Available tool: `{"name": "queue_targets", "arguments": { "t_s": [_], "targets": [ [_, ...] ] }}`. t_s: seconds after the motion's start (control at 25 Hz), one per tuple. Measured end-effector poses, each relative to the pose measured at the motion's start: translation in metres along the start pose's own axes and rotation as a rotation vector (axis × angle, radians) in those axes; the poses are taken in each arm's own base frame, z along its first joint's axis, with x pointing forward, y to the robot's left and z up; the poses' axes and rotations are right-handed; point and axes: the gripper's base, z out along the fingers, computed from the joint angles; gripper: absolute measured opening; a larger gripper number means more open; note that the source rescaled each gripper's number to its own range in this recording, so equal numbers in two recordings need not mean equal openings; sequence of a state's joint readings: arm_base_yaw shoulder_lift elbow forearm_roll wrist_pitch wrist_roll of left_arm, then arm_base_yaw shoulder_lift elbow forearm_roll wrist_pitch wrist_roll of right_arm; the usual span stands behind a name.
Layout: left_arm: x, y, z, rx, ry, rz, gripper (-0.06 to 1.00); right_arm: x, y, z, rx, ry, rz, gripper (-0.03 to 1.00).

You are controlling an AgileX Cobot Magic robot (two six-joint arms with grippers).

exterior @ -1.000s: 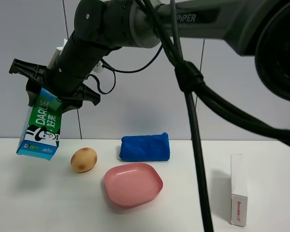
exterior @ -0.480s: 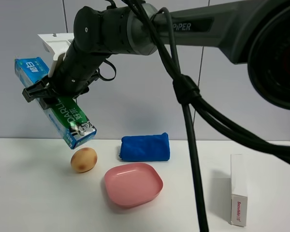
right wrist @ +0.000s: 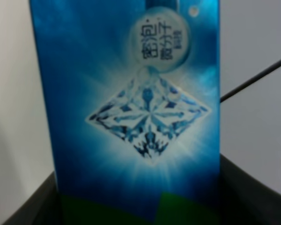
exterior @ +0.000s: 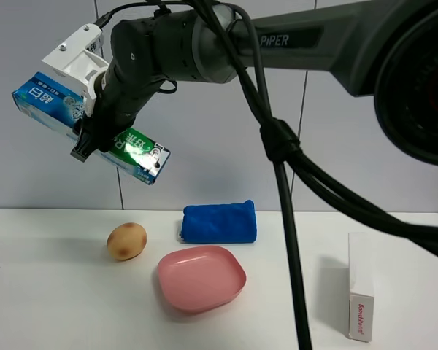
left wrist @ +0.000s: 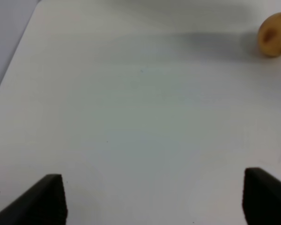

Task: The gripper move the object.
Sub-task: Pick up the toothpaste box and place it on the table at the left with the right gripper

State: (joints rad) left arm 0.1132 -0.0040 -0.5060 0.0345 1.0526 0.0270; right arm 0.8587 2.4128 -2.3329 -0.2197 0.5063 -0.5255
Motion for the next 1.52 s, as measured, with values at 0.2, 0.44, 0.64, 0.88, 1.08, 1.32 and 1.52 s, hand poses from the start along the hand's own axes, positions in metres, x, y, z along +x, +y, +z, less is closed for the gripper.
{"name": "queue_targets", "arguments": {
  "t_s": [0.2, 0.44, 0.64, 0.88, 1.08, 1.32, 1.52],
  "targets": [
    [0.0, 0.0, 0.0, 0.0, 0.0, 0.0, 1.0, 0.015, -0.003, 0.01, 0.039, 0.043, -0.085, 0.0],
    [0.0, 0.0, 0.0, 0.0, 0.0, 0.0, 1.0, 0.038, 0.014, 0.041, 0.085, 0.049, -0.244, 0.0],
    [0.0, 0.0, 0.0, 0.0, 0.0, 0.0, 1.0, 0.052, 0.024, 0.055, 0.078, 0.066, -0.287, 0.0],
    [0.0, 0.0, 0.0, 0.0, 0.0, 0.0, 1.0, 0.076, 0.026, 0.067, 0.057, 0.128, -0.276, 0.0],
    [0.0, 0.0, 0.0, 0.0, 0.0, 0.0, 1.0, 0.089, 0.032, 0.075, 0.051, 0.165, -0.285, 0.0],
    [0.0, 0.0, 0.0, 0.0, 0.0, 0.0, 1.0, 0.088, 0.026, 0.075, 0.096, 0.139, -0.253, 0.0],
    [0.0, 0.0, 0.0, 0.0, 0.0, 0.0, 1.0, 0.088, 0.026, 0.075, 0.102, 0.132, -0.234, 0.0]
  ]
}}
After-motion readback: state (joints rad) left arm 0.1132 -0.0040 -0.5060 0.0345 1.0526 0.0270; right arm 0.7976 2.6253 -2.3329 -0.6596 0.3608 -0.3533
